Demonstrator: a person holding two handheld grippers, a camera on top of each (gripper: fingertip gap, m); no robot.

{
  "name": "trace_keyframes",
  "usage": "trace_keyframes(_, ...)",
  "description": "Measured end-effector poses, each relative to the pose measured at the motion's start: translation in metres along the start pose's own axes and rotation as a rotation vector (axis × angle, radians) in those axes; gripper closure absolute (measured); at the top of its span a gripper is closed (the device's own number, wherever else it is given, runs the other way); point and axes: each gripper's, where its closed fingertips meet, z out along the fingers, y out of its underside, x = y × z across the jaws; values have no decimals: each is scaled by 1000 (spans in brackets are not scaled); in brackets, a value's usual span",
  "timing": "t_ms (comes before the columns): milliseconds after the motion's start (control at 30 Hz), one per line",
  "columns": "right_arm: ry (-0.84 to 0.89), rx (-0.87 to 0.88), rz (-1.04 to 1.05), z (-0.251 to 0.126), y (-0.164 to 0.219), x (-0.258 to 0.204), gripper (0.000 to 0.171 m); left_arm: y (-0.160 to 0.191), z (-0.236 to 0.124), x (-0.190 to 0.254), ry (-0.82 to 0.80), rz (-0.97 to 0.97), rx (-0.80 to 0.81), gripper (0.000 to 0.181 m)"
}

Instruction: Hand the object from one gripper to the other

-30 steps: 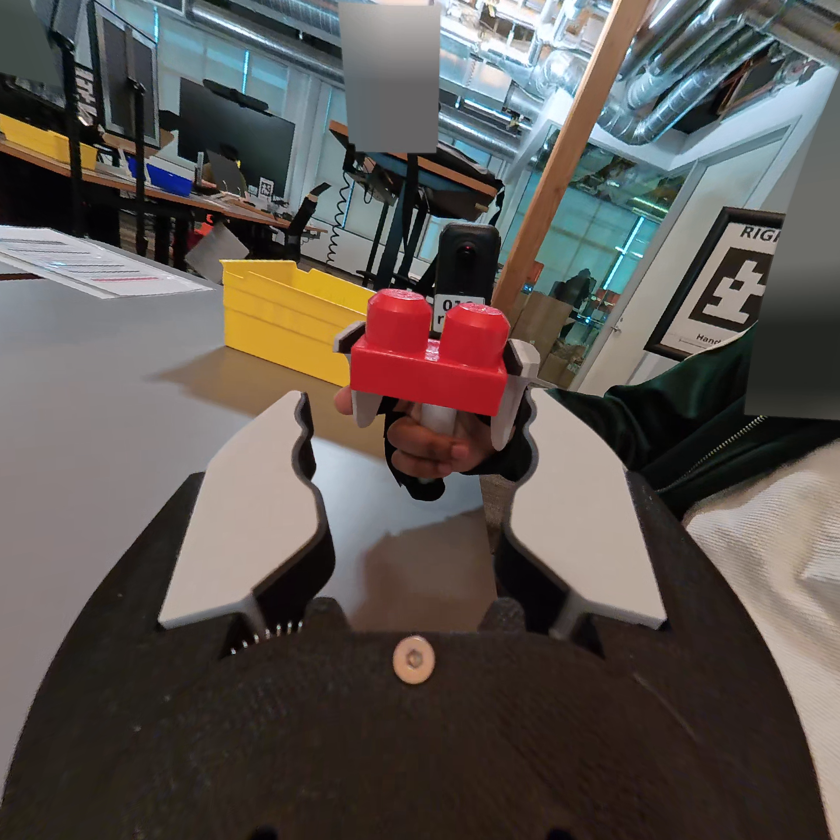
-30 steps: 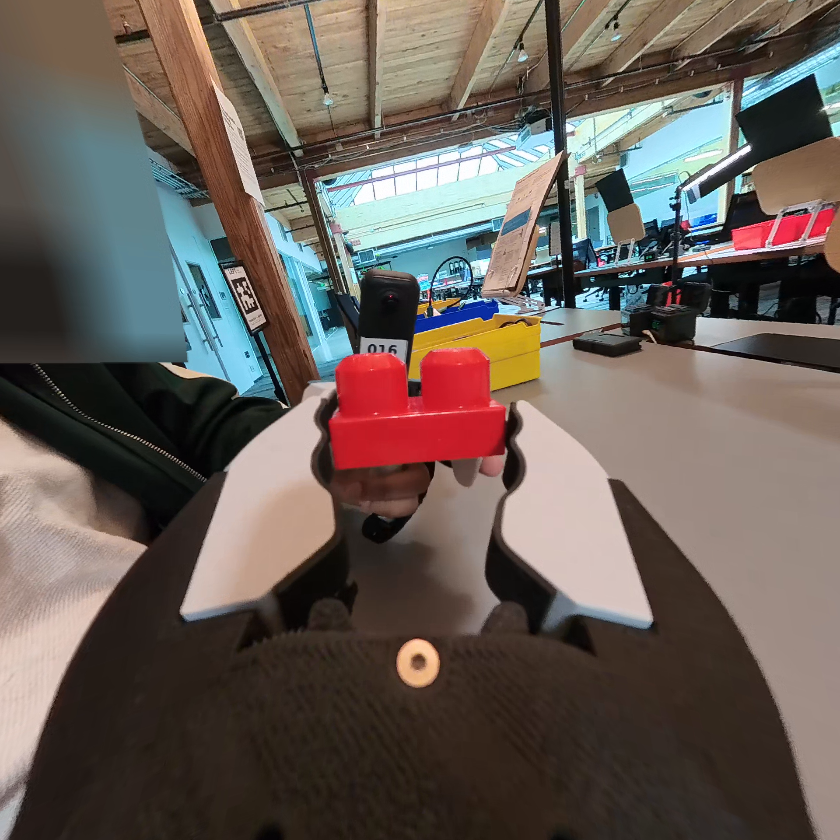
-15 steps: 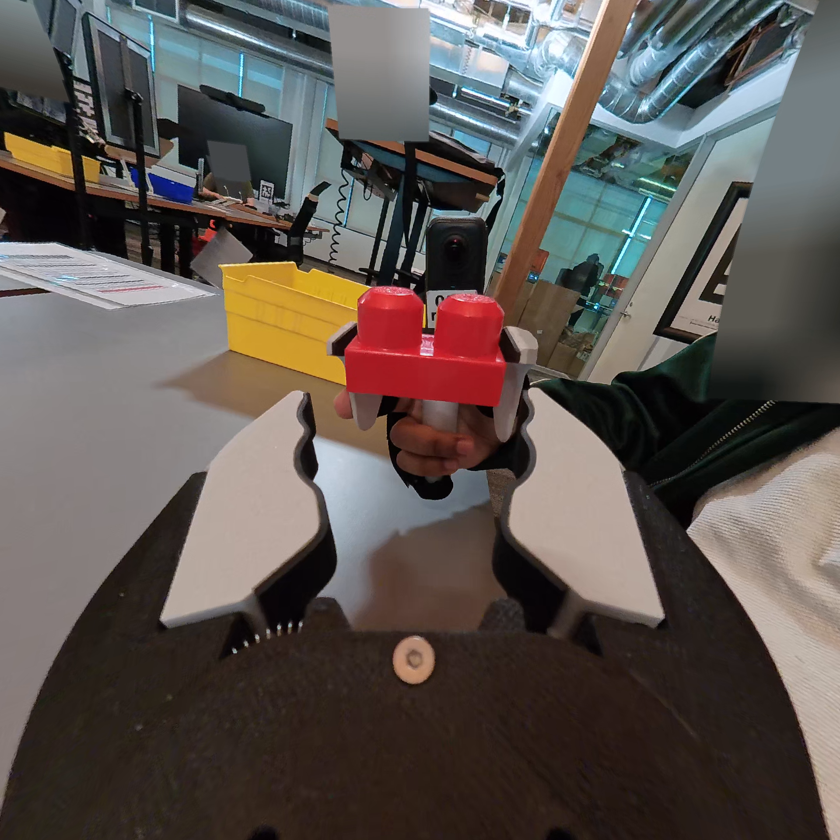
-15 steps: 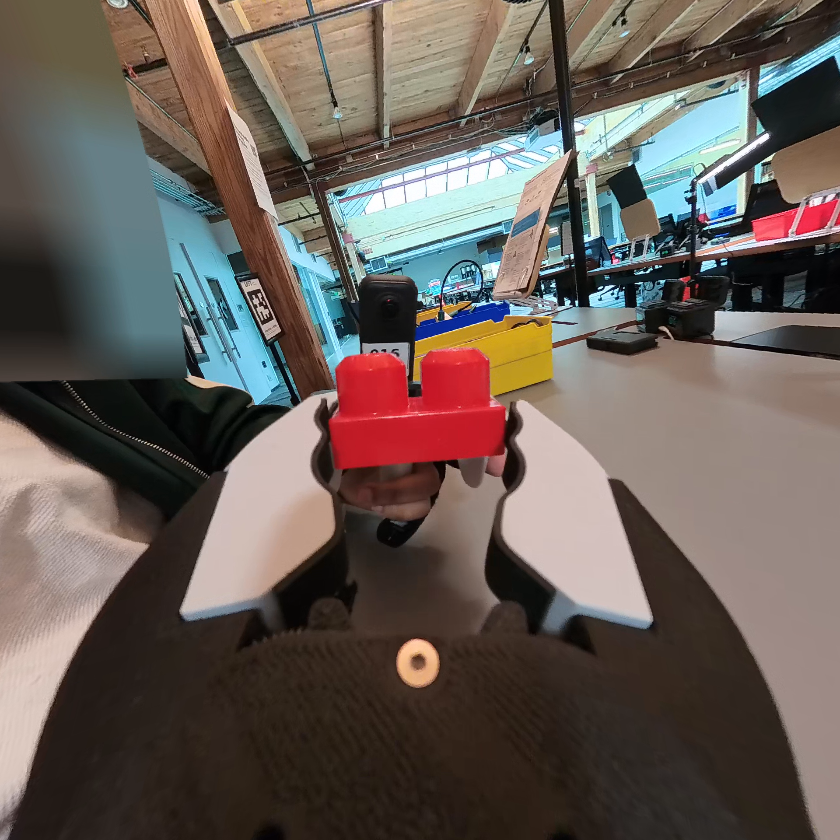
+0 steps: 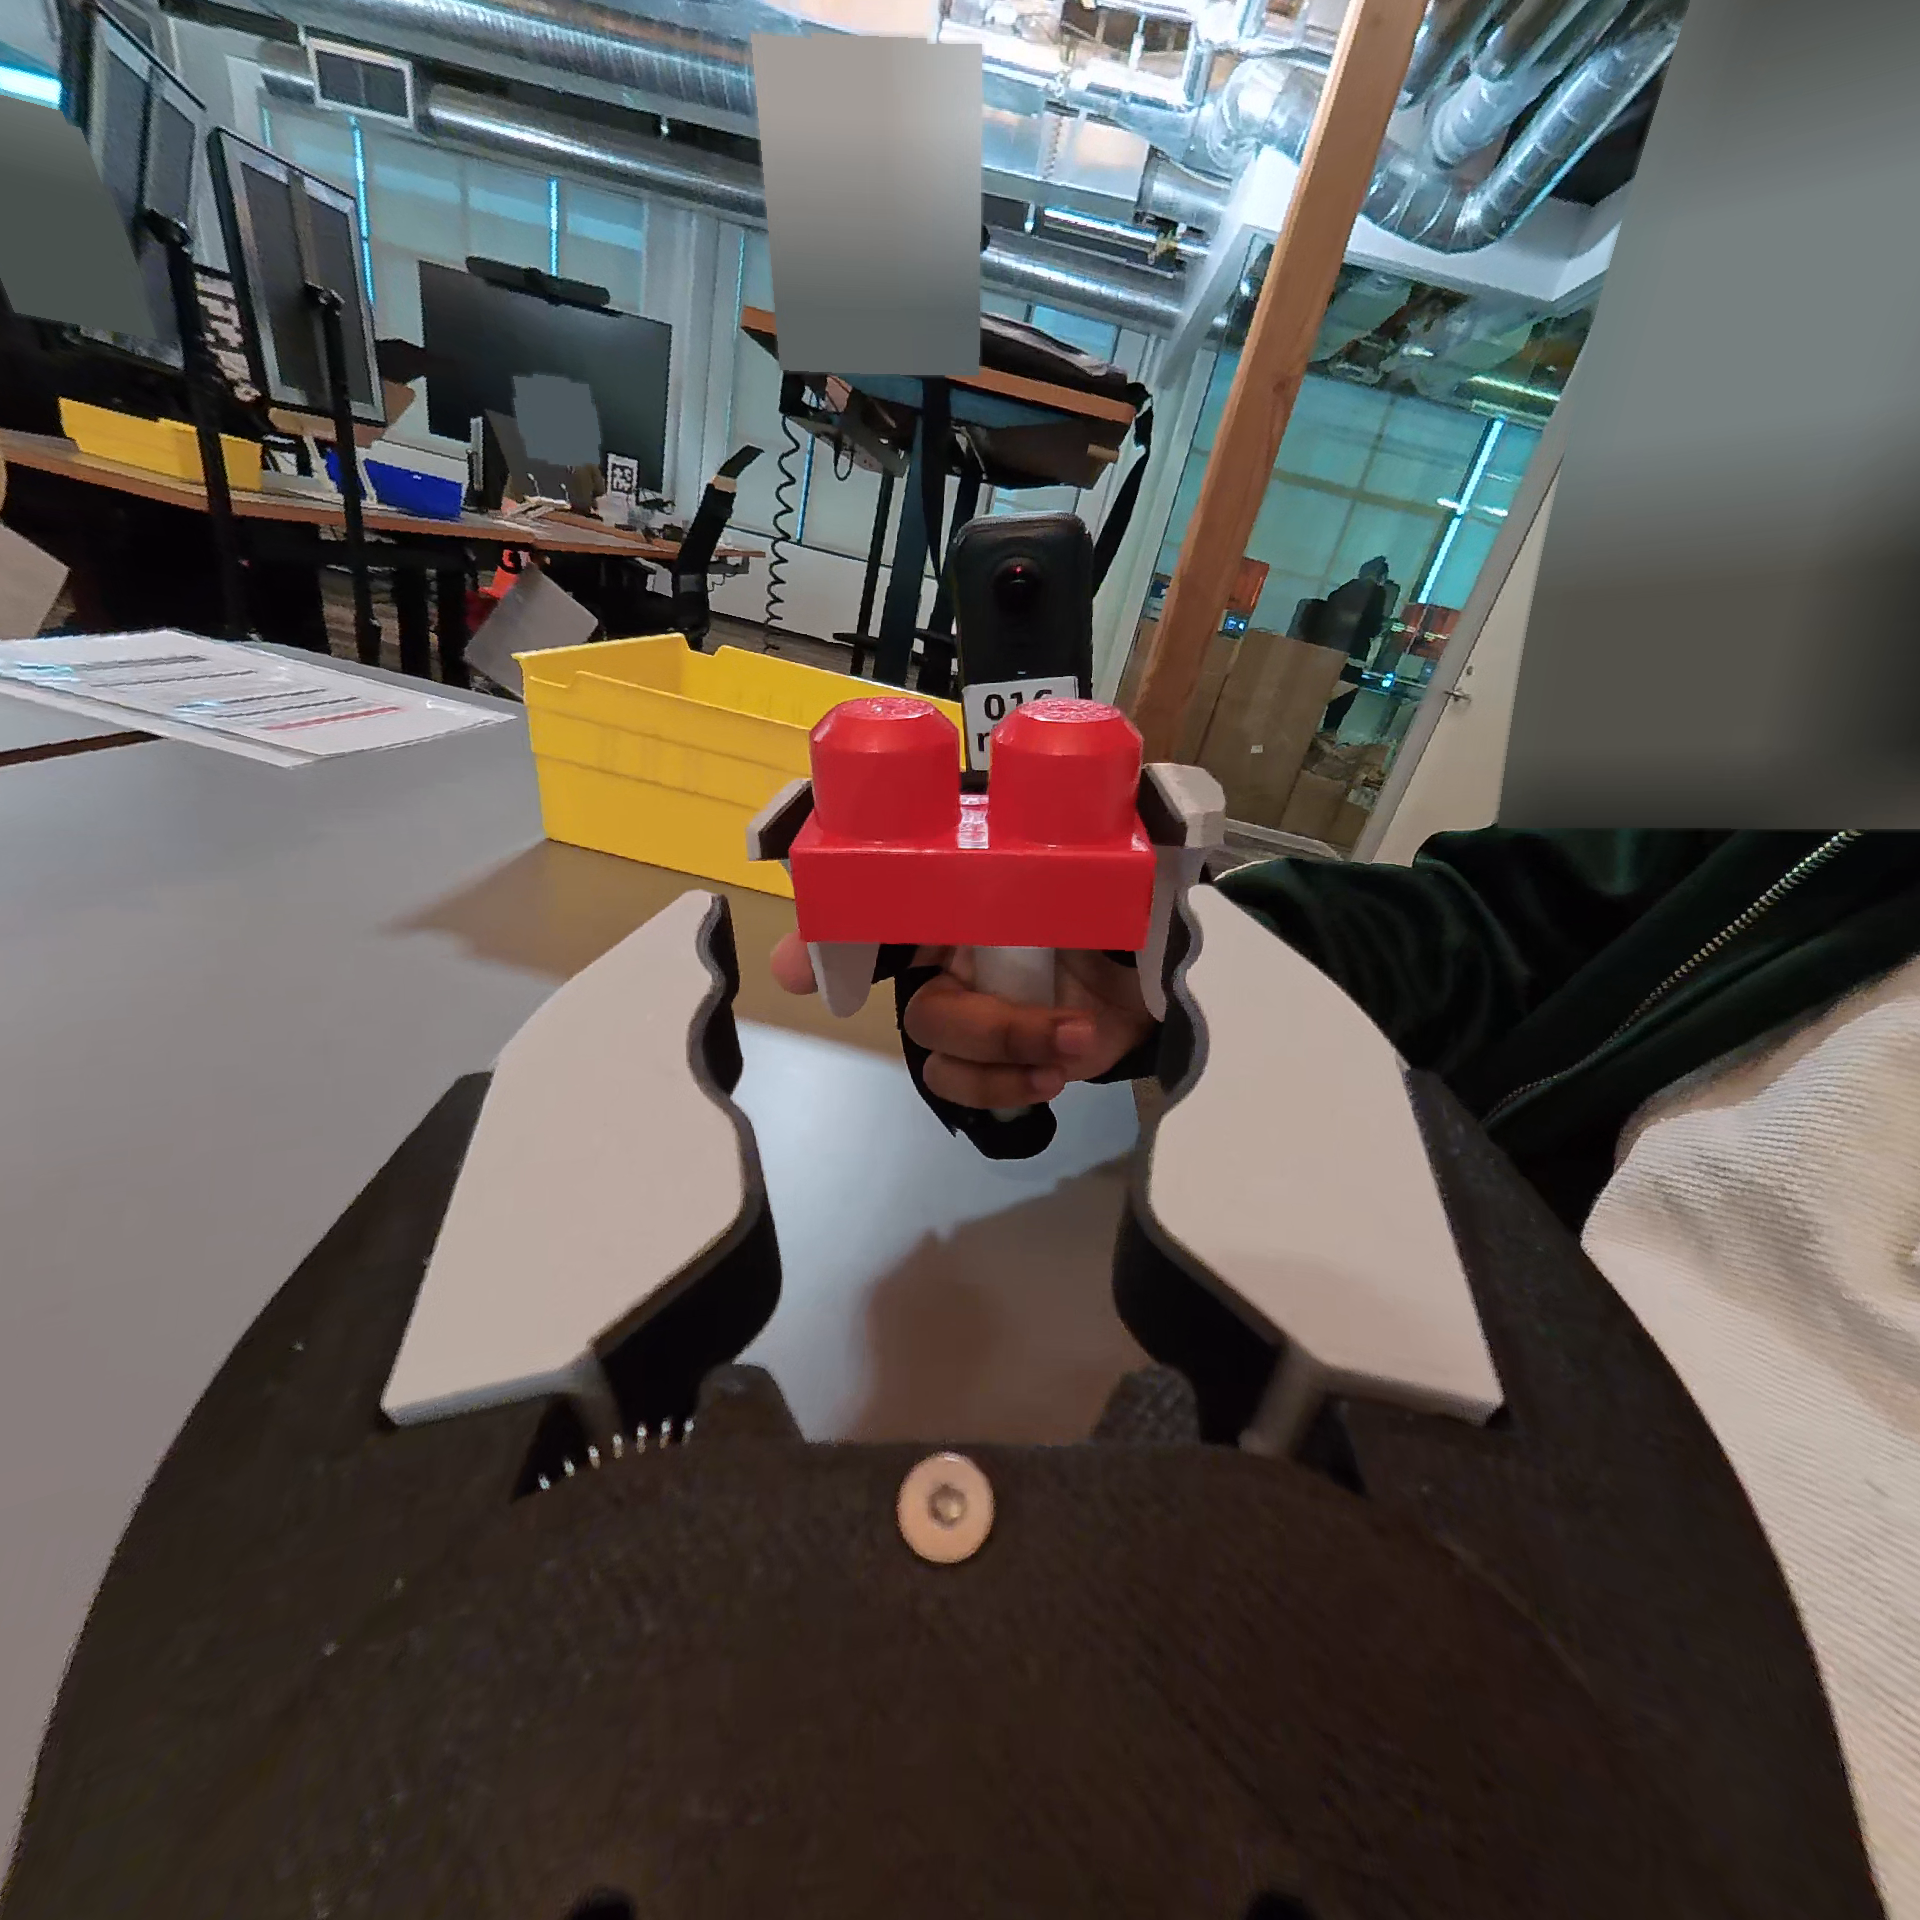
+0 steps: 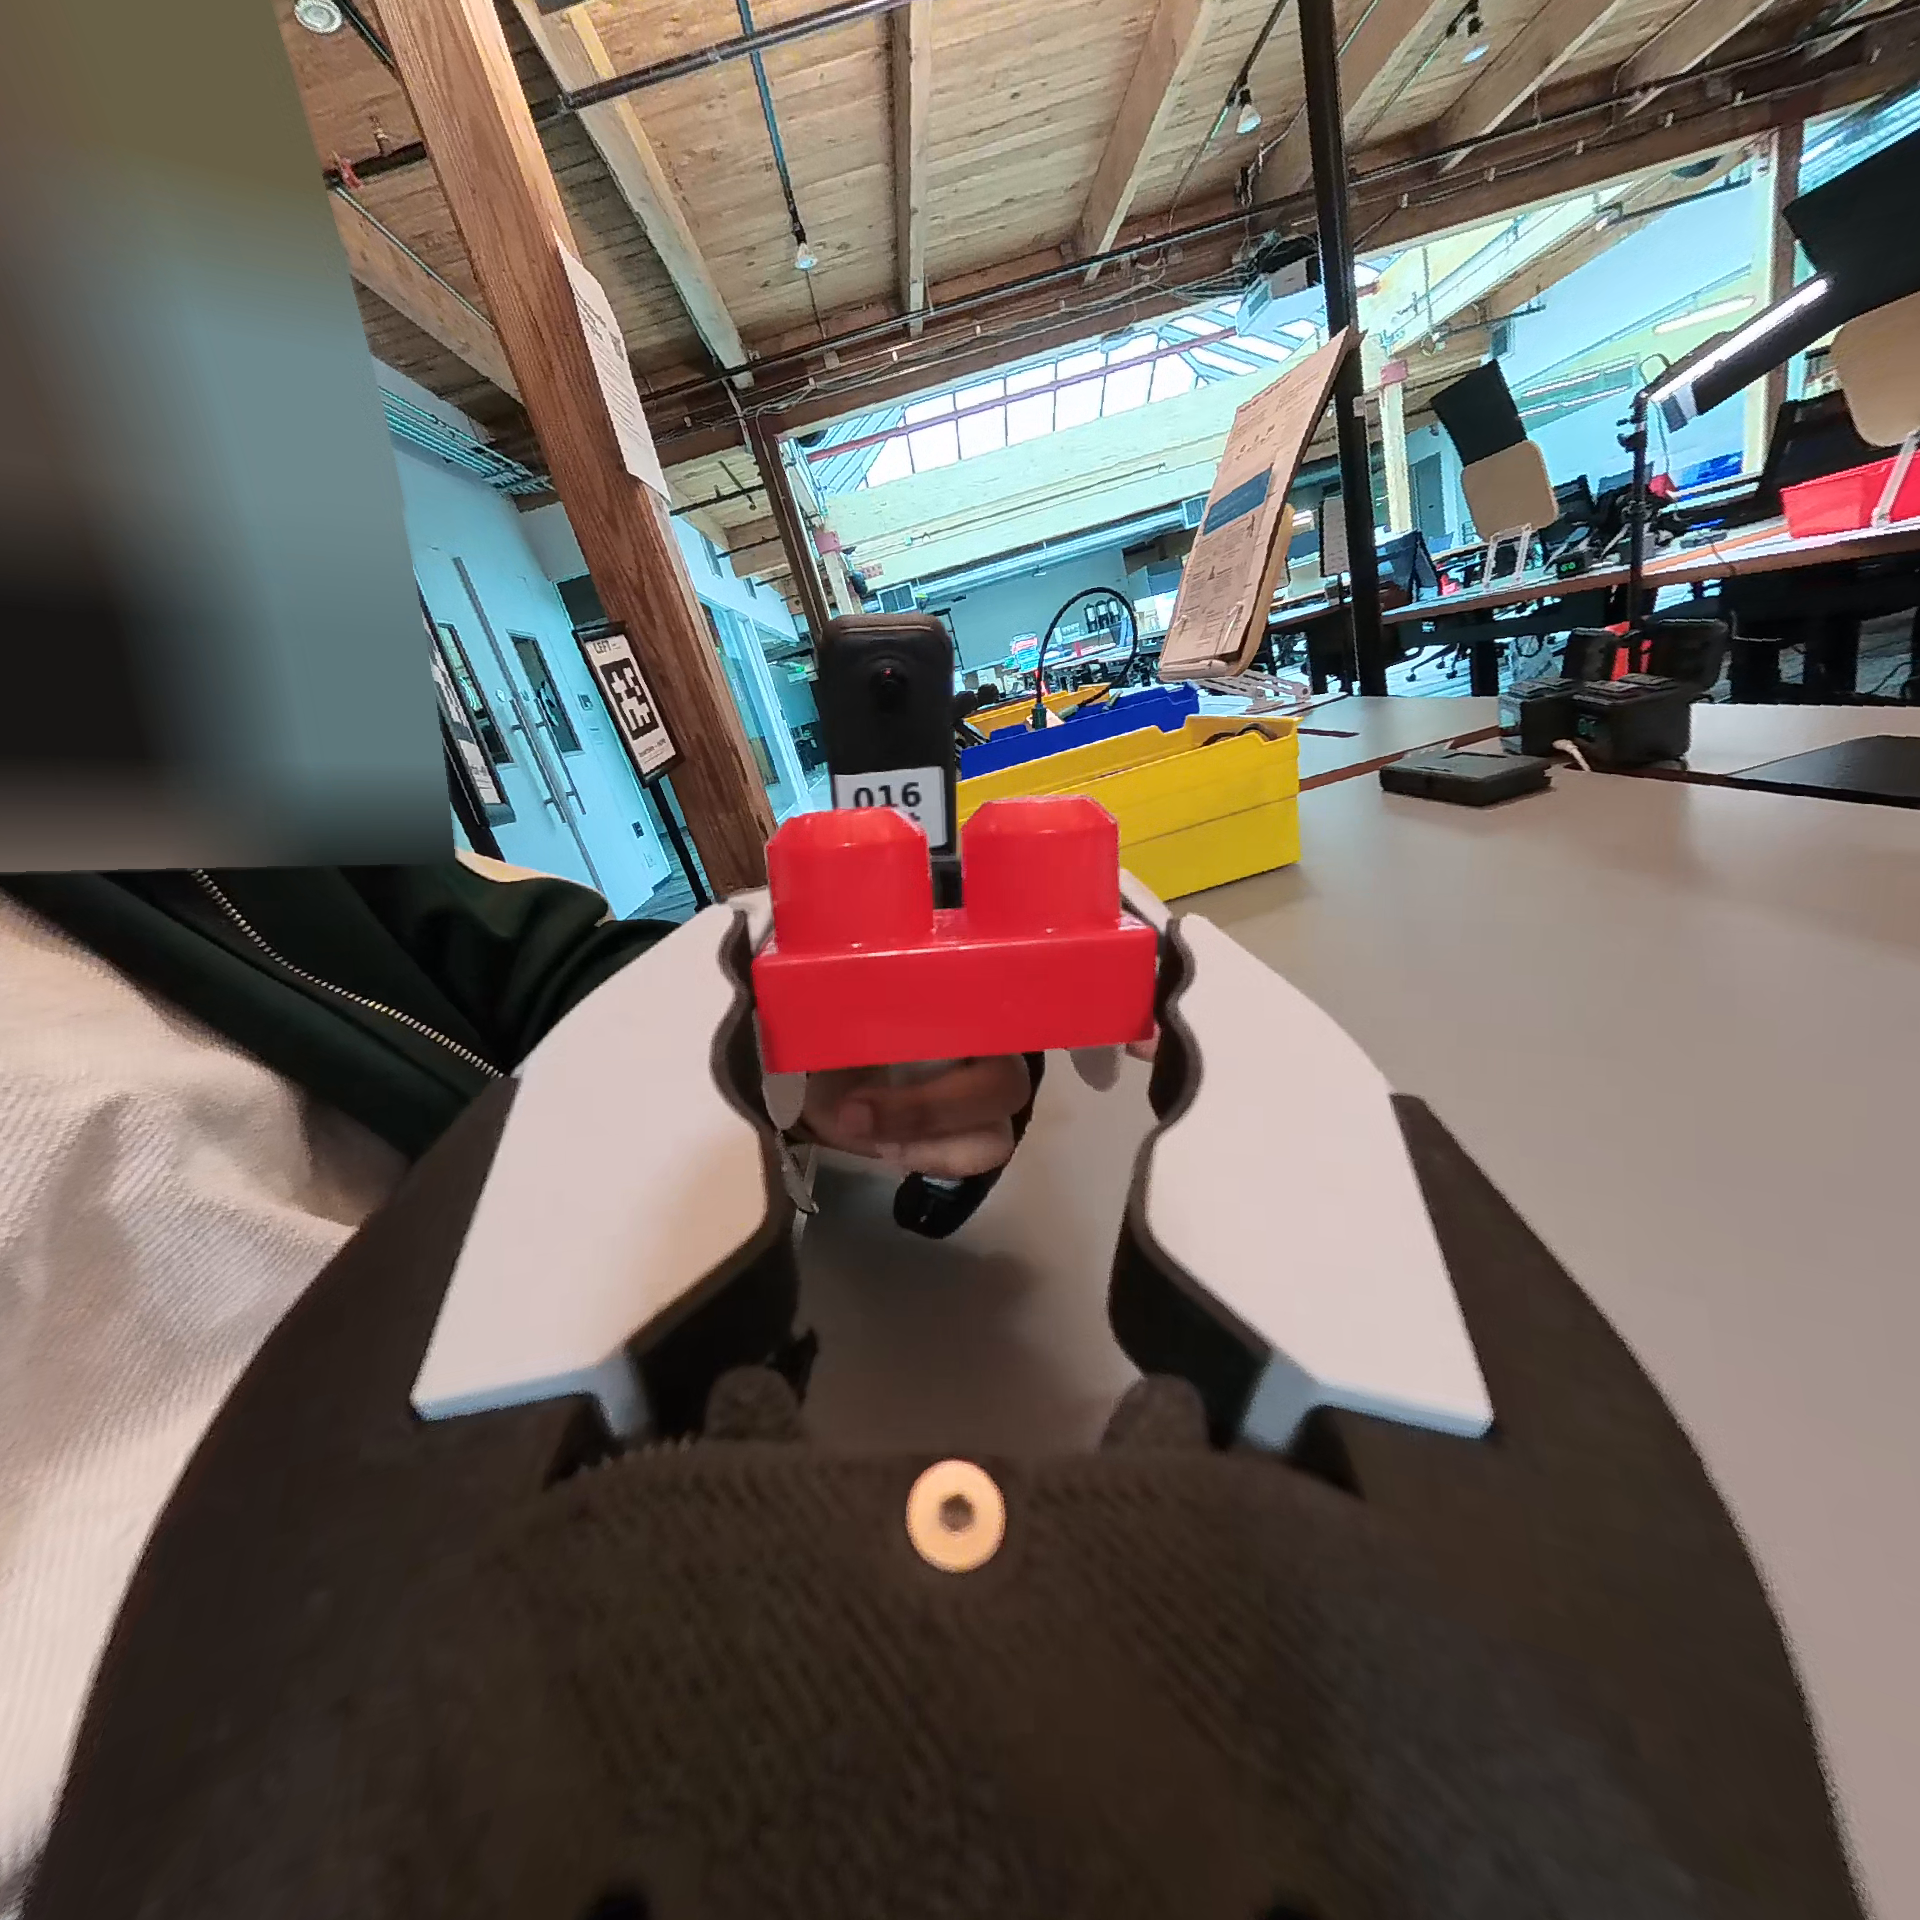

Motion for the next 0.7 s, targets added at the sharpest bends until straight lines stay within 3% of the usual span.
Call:
trace_keyframes(367, 1, -8, -18, 4, 3, -3, 96, 7, 4, 3, -2, 31, -36, 102)
trace_keyframes(700, 11, -11, -28, 4, 4, -2, 96, 5, 3, 5, 7, 27, -39, 113)
